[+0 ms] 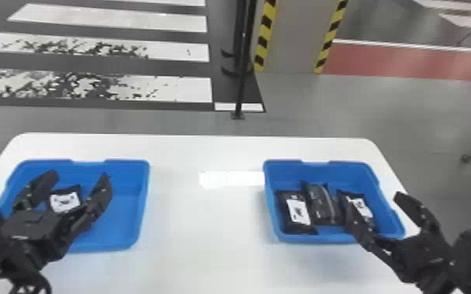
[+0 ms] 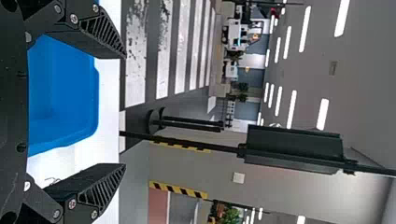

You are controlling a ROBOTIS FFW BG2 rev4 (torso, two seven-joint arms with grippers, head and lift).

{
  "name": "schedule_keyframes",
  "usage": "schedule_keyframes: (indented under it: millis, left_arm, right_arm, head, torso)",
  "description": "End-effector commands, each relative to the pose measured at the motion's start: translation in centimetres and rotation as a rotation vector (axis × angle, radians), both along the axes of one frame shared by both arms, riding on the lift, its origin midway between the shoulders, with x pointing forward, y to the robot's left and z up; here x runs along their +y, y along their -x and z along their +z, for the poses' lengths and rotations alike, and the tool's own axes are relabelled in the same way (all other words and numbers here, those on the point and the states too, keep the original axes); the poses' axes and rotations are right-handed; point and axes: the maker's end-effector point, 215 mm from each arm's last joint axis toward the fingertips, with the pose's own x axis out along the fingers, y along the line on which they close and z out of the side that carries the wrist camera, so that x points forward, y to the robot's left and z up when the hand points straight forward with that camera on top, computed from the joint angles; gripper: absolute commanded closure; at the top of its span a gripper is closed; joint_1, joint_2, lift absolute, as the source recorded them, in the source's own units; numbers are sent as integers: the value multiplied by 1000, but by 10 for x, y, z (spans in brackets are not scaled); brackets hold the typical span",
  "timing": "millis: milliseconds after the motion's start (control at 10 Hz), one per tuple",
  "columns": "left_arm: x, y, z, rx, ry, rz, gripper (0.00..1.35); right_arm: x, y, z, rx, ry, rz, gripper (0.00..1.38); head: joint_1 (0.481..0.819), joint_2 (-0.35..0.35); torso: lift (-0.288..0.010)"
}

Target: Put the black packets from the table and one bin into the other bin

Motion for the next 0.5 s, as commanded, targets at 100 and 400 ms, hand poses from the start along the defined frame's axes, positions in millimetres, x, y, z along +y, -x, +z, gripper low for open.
schedule_keyframes:
  millis: [100, 400]
  left_arm:
    - [3, -1, -59, 232, -38, -16, 209]
    - [20, -15, -88, 391, -148, -8, 205]
  right_arm:
    - [16, 17, -3, 13, -64, 29, 125]
    - [25, 23, -7, 26, -103, 50, 125]
  head:
    - [695, -117]
    - [695, -95]
  torso:
    - [-110]
    - [-110]
